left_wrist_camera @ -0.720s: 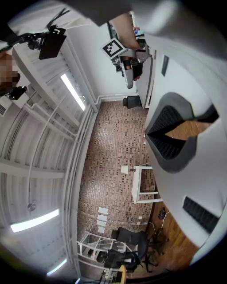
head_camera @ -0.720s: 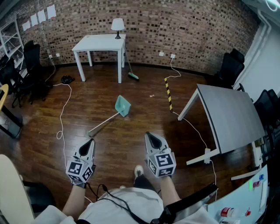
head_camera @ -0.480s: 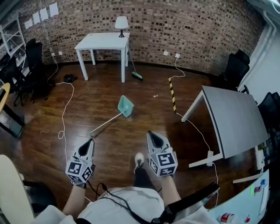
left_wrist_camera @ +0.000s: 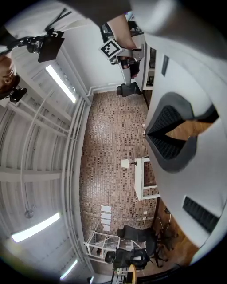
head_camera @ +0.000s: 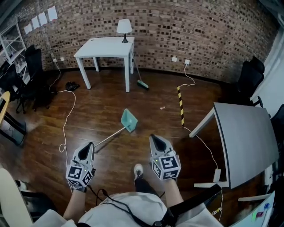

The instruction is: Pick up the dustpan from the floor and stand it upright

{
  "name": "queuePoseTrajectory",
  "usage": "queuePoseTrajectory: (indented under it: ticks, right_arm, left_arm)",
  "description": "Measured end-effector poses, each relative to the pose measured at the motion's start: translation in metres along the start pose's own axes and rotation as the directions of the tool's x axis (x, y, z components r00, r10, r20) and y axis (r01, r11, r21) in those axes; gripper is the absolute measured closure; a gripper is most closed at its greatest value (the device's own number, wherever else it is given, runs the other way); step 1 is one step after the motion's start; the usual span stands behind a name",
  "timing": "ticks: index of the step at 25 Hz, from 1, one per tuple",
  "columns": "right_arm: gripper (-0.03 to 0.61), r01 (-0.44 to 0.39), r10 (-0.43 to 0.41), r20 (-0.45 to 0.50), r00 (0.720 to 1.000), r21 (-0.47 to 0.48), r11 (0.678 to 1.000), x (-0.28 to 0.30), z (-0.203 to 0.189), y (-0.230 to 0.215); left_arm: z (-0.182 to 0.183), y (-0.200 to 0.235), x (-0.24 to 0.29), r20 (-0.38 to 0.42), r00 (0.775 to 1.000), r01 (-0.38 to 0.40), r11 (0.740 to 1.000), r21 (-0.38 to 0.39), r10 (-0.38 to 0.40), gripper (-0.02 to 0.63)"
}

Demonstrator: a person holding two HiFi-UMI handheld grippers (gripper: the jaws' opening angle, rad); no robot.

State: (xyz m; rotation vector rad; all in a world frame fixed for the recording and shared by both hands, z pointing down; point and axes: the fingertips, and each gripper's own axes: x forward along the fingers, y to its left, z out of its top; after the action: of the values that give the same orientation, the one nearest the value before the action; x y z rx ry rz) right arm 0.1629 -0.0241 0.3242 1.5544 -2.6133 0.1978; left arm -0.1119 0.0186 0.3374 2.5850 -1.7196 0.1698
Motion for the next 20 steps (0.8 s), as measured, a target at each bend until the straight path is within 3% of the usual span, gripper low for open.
queuePoseTrajectory:
  ticks: [8,11,20]
  right_arm:
    - [0.595,-0.084,0.084,-0.004,0.996,-0.009,0.996,0.101,0.024,-0.075]
    - [0.595,-0.091,0.091,-0.017,0.996,0.005,0.996,0.123,0.023,-0.087]
    - [0.595,-0.121,0.122,-0.04,0.992,0.014,0.993,0.165,0.022,-0.103]
  left_arm:
    - [0.017,0.006,0.114,-0.014,0.999,-0.045,0.999,0.014,0.045,0.604]
    - [0.013,0.009,0.131,-0.044,0.998,-0.04,0.999,0.025,0.041,0.603]
    - [0.0,0.035,0.164,-0.088,0.991,-0.101,0.994,-0.038,0.097,0.603]
